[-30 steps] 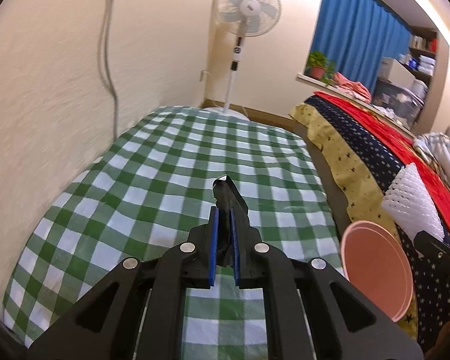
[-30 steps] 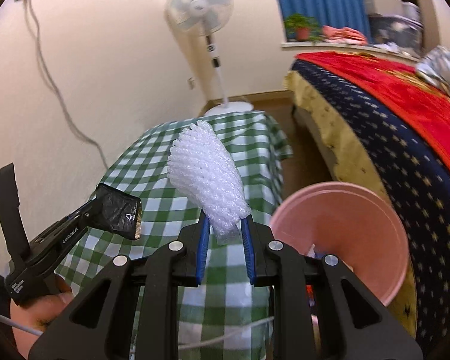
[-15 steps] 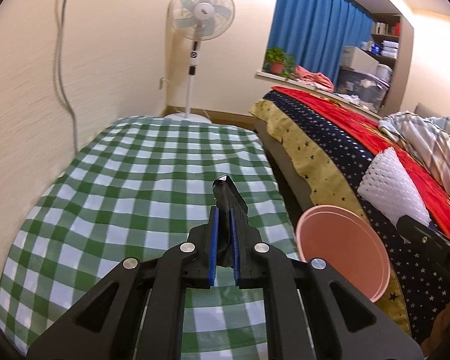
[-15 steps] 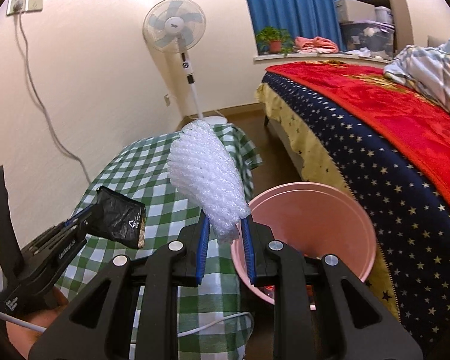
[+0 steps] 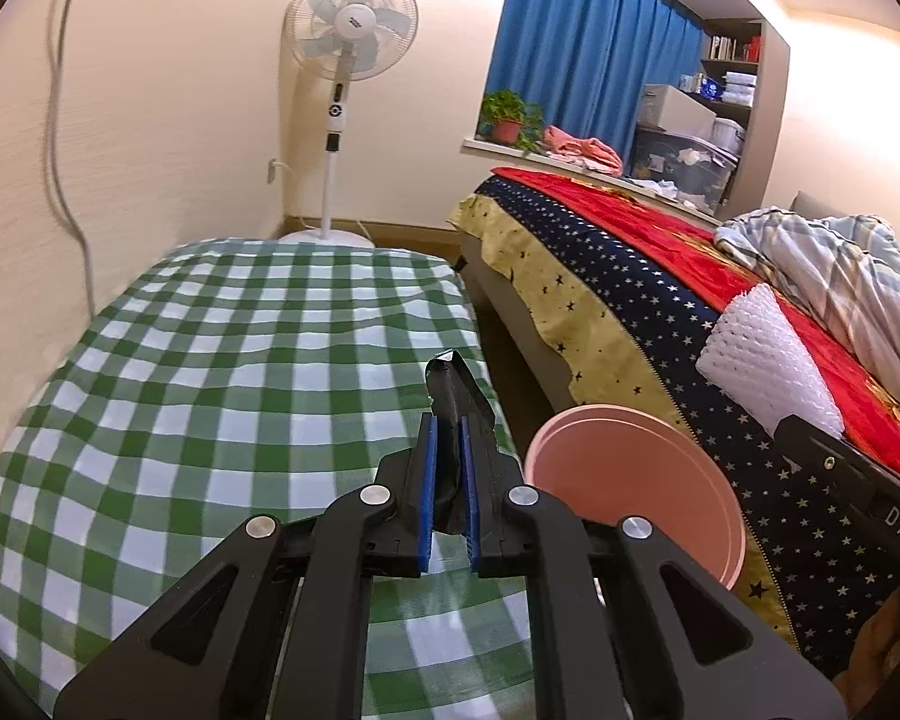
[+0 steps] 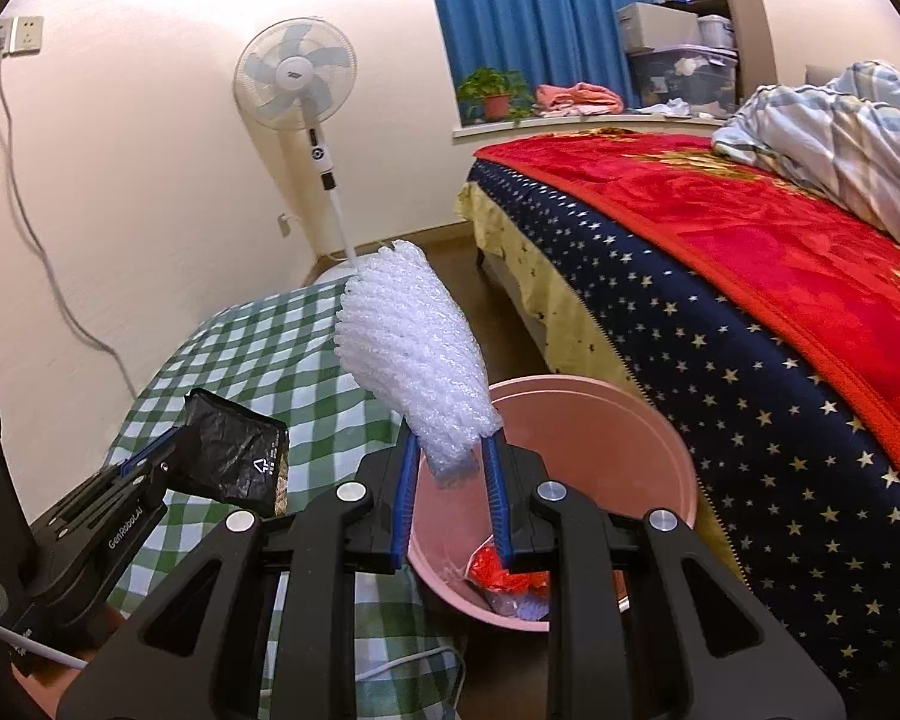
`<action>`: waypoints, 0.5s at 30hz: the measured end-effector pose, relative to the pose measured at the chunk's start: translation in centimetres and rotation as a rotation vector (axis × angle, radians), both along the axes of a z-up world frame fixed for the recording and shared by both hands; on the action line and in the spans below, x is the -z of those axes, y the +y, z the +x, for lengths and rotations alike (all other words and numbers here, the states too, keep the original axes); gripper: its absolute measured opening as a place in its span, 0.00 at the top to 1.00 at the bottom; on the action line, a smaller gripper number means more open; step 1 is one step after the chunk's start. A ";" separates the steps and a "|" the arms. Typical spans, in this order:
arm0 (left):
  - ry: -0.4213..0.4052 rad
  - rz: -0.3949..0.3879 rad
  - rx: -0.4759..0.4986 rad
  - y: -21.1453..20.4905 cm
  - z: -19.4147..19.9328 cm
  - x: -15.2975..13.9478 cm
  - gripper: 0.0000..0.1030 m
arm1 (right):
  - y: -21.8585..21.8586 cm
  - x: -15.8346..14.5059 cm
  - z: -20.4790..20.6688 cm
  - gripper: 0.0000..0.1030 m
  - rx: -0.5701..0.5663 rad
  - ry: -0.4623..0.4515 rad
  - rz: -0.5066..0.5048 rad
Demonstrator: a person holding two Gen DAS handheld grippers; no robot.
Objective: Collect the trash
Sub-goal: 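Carry the black bag and white foam net over the pink bin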
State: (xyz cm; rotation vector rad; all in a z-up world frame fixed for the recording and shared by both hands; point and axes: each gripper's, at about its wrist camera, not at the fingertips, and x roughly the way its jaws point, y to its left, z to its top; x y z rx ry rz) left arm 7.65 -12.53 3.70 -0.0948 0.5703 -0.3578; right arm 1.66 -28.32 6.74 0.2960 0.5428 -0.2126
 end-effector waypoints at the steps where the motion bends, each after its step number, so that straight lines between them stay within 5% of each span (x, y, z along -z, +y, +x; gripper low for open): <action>1: 0.000 -0.001 0.004 -0.1 0.1 0.0 0.92 | -0.2 0.0 0.0 0.79 0.009 -0.001 -0.002; 15: -0.016 -0.035 0.123 -4.4 0.5 0.6 0.92 | -3.6 0.9 -0.4 0.78 0.169 0.012 -0.038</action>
